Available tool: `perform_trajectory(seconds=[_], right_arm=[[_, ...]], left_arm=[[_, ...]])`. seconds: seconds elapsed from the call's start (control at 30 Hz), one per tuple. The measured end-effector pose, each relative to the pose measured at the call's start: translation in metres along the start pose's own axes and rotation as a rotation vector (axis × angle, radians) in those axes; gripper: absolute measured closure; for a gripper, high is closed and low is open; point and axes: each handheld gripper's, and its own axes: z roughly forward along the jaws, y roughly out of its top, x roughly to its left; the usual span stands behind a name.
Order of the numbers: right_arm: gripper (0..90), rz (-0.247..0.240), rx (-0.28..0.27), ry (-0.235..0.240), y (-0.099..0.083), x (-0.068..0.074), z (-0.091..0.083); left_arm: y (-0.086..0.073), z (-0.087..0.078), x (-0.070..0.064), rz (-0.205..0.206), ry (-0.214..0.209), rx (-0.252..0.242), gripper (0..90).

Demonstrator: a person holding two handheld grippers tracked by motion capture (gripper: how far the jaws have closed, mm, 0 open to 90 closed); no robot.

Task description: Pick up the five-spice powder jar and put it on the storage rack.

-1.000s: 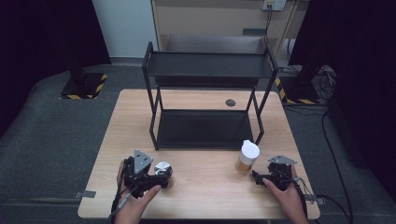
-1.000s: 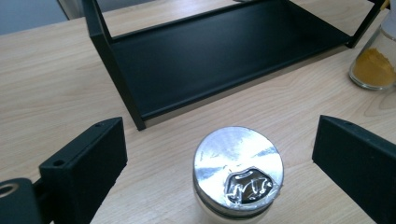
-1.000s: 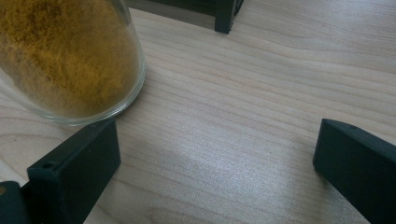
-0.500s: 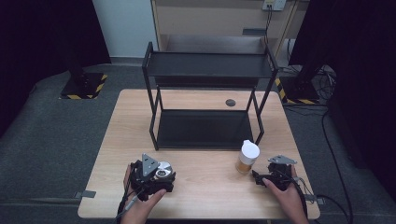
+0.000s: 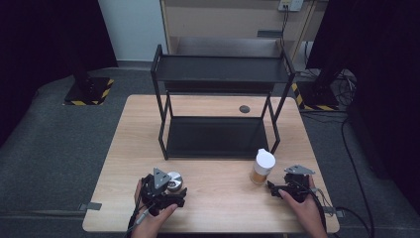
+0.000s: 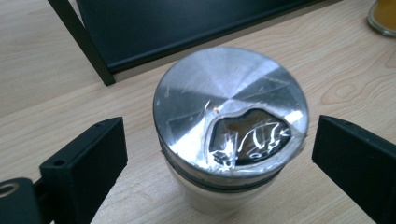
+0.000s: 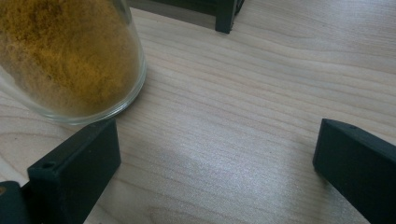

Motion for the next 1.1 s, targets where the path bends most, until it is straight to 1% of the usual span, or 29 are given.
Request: perform_trajectory(seconds=[0.2,0.37,0.53,0.67,0.73,0.83,0.93,1.03,1.1], right_arm=[[1.7,0.0,0.0,0.0,0.0,0.0,0.0],[1.7,-0.001,0.0,0.0,0.0,0.0,0.0],[1.7,0.0,0.0,0.0,0.0,0.0,0.0],[1.7,-0.001,0.0,0.0,0.0,0.0,0.0],[1.7,0.0,0.0,0.0,0.0,0.0,0.0],[1.7,0.0,0.0,0.0,0.0,0.0,0.0],[1.7,-0.001,0.0,0.0,0.0,0.0,0.0],[1.7,0.0,0.0,0.0,0.0,0.0,0.0],[1.7,-0.001,0.0,0.0,0.0,0.0,0.0]], left_arm=[[-0.002,0.006,0.001,-0.007,-0.011,0.013,2.3],[-0.004,0.01,0.001,-0.009,-0.011,0.02,2.6],[-0.008,0.017,0.004,-0.009,-0.012,0.039,4.5],[-0.01,0.018,0.006,-0.012,-0.016,0.038,5.6],[-0.01,0.018,0.007,-0.011,-0.018,0.034,7.2],[-0.013,0.018,0.009,-0.023,-0.027,0.019,9.6],[-0.013,0.019,0.011,-0.025,-0.032,0.02,11.5],[-0.014,0.019,0.015,-0.029,-0.042,0.015,15.4],[-0.015,0.02,0.015,-0.029,-0.041,0.014,16.0]])
